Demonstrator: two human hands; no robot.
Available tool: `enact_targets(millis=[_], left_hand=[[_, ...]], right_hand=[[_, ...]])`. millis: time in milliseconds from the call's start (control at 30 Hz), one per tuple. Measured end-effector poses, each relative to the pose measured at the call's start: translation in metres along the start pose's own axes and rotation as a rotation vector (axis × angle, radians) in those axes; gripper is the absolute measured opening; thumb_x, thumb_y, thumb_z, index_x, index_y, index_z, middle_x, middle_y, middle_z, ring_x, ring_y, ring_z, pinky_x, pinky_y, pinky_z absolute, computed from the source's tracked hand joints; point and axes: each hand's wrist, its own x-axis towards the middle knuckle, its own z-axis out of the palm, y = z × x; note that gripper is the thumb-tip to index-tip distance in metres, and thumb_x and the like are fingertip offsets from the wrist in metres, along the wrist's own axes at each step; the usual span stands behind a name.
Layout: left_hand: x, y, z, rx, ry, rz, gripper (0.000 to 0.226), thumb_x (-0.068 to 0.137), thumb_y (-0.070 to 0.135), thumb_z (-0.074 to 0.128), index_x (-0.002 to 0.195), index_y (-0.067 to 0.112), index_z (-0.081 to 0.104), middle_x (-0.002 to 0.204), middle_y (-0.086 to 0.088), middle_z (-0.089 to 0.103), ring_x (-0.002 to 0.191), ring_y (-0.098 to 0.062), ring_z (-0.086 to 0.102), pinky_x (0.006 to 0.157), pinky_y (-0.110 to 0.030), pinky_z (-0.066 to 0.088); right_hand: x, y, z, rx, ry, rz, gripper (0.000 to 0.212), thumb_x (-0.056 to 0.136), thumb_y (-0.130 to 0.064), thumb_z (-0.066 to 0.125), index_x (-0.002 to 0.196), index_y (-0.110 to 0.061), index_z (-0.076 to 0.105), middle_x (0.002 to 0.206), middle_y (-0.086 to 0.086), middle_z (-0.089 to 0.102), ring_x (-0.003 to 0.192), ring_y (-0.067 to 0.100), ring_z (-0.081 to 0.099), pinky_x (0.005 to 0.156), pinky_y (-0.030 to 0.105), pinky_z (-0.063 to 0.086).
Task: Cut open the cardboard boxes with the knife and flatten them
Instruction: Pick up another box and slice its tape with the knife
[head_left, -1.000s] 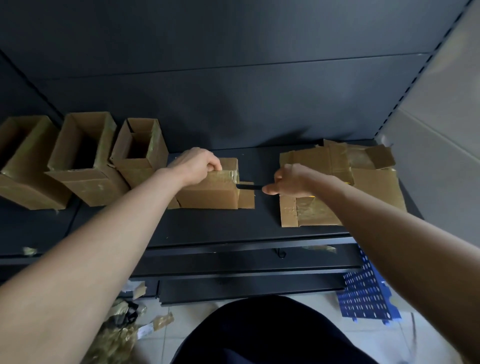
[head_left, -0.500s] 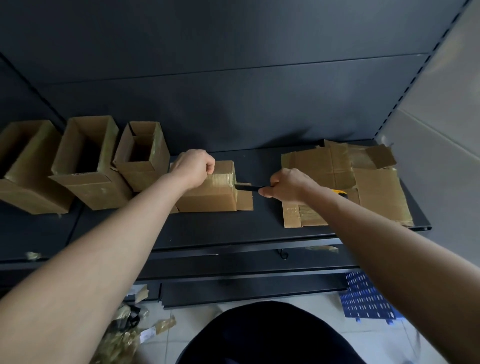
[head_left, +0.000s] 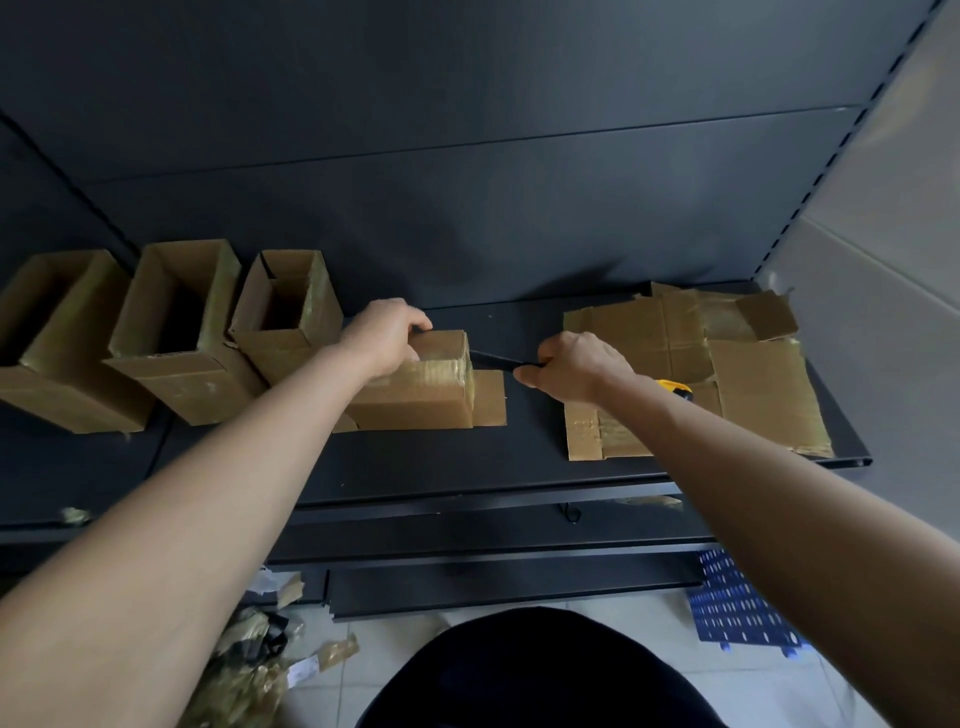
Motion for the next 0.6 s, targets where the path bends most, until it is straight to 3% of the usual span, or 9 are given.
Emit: enact_targets(millis=[233,467,600], left_hand=[[0.001,0.001,0.001,0.138,-0.038,0.091,0.033,0.088,0.007,0.065,0.121,0.008,0.064,0.109,-0.013,0.053,0.1,-0.031,0.055,0.089,-0.04,0.048],[0.004,0.008,0.0,0.481,-0.083,0.182,0.026,0.096,0.014,0.055,0.119,0.007,0.062,0.109,-0.011,0.053,0.099,-0.03,0.058,0.079,-0.038,0.048],[0.01,0.007,-0.003,0.589,-0.096,0.202,0.028,0.095,0.018,0.053,0.121,0.01,0.06,0.114,-0.01,0.06,0.107,-0.03,0.058,0.085,-0.041,0.049]], right_hand=[[0.005,-0.006,0.002,0.083,-0.024,0.032,0.034,0.093,-0.05,0.051,0.087,-0.017,0.057,0.073,-0.001,0.049,0.08,0.024,0.055,0.066,0.026,0.042],[0.006,-0.005,0.004,0.095,-0.057,0.035,0.037,0.092,-0.051,0.05,0.089,-0.015,0.061,0.087,0.005,0.056,0.085,0.025,0.058,0.067,0.028,0.044],[0.004,-0.005,0.002,0.092,-0.04,0.036,0.035,0.092,-0.051,0.05,0.088,-0.017,0.059,0.083,0.003,0.053,0.085,0.026,0.057,0.069,0.029,0.045]])
